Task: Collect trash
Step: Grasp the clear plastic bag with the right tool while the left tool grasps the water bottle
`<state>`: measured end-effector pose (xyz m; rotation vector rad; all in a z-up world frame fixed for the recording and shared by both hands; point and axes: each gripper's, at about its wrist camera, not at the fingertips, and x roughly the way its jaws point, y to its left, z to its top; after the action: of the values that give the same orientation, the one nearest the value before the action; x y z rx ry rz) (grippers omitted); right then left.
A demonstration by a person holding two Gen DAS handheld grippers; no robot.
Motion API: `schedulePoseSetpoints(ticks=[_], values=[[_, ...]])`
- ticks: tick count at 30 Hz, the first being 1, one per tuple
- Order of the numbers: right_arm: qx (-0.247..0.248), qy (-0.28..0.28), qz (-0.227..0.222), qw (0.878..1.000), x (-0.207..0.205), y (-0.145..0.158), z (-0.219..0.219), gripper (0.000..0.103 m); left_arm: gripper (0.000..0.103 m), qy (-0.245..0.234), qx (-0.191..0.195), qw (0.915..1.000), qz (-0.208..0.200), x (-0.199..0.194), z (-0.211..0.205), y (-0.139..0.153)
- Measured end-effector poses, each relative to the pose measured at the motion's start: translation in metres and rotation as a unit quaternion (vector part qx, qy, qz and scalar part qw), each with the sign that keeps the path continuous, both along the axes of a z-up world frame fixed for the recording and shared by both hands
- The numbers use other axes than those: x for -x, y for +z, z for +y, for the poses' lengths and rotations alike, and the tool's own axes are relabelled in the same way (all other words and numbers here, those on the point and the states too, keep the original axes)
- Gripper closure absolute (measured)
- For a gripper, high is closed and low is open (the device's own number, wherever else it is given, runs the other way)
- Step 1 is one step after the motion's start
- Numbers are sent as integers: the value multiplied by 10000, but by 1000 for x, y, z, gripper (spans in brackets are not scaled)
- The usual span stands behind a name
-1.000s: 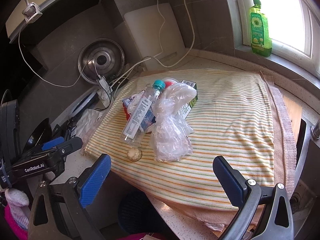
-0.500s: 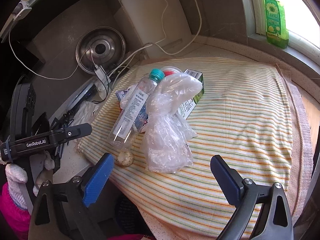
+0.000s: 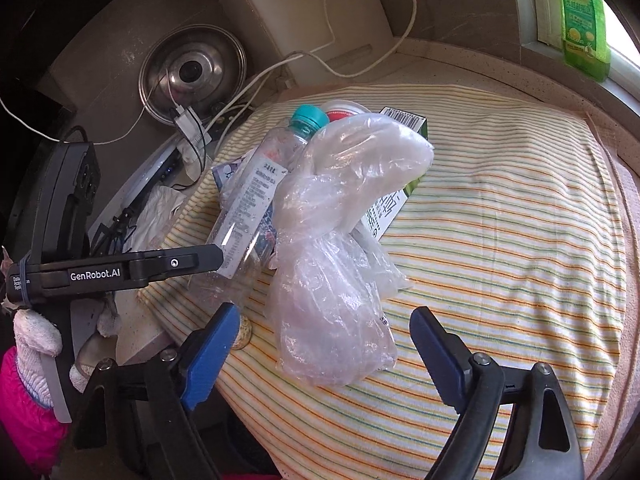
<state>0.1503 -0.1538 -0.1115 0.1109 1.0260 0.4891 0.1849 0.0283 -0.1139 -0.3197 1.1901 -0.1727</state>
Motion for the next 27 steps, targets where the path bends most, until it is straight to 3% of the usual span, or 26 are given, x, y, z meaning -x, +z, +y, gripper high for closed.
schedulePoseSetpoints(ticks=[10, 15, 21, 26, 27], values=[[207, 107, 82, 9997, -18, -17, 17, 16, 27, -210, -100, 9997, 83, -20, -16, -6], [397, 168, 45, 9991, -24, -21, 23, 17, 36, -186, 153, 9996, 163, -27, -19, -10], [507, 214, 98, 9984, -29, -27, 27, 37, 37, -154, 233, 9996, 42, -26, -16, -6], [403, 235, 58, 9989, -26, -24, 23, 62, 38, -76, 291, 9995, -80, -23, -8, 0], [363, 232, 61, 9991, -25, -23, 22, 63, 38, -62, 302, 9995, -102, -22, -5, 1]])
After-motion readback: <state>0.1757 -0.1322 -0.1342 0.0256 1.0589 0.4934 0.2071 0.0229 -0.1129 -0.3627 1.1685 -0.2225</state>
